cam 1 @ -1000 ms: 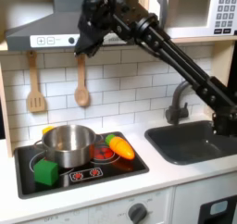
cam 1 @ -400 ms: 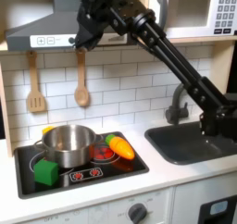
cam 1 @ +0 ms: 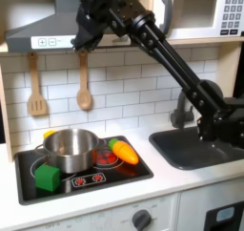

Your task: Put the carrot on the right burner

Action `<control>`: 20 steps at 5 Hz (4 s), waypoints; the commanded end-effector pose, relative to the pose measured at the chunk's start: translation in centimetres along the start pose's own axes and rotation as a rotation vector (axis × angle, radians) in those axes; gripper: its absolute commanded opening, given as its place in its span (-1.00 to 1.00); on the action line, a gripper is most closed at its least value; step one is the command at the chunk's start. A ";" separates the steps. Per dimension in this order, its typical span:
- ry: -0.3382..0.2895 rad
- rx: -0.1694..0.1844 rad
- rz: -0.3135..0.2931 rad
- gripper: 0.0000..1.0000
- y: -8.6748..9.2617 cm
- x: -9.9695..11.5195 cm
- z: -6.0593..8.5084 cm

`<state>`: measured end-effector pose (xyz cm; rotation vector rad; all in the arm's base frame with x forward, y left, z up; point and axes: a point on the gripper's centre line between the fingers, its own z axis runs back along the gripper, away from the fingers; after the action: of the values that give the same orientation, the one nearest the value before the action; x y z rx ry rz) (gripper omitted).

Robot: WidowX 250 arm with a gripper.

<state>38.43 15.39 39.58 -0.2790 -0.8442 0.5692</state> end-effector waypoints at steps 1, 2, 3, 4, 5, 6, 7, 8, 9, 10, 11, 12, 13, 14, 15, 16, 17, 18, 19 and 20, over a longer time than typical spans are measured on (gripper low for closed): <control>0.001 -0.001 0.012 -1.00 0.0 0.5 -0.3; 0.004 -0.001 0.021 -1.00 0.2 0.8 -0.4; 0.013 -0.006 0.018 -1.00 -0.1 0.7 -0.6; 0.014 -0.018 0.021 -1.00 -0.5 0.6 -0.3; 0.023 -0.021 0.026 -1.00 -0.7 0.4 -0.4; 0.026 -0.017 0.037 -1.00 -0.5 0.4 -1.0; 0.034 -0.022 0.048 -1.00 -0.5 0.5 -1.7; 0.026 -0.027 0.053 -1.00 -0.8 0.5 -1.2; 0.004 -0.050 0.039 -1.00 -1.8 0.7 -0.4; 0.007 -0.046 0.034 -1.00 -1.9 0.7 -0.5; 0.003 -0.043 0.033 -1.00 -1.8 0.7 -0.5; -0.001 -0.039 0.032 -1.00 -1.6 0.9 -0.6; 0.003 -0.037 0.028 -1.00 -1.5 0.8 -0.5; 0.044 -0.010 0.012 -1.00 -1.1 0.2 0.1; 0.111 -0.038 -0.017 -1.00 -1.7 -1.4 0.4; 0.227 -0.026 -0.033 -1.00 -0.8 -3.6 -0.5; 0.286 0.006 -0.068 -1.00 -0.7 -5.2 1.2; 0.383 0.046 -0.089 -1.00 0.7 -6.9 2.0; 0.503 0.128 -0.123 -1.00 2.5 -8.9 1.2; 0.595 0.222 -0.144 -1.00 4.4 -10.5 1.1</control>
<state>30.49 12.88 31.89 -0.1746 -0.2202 0.4051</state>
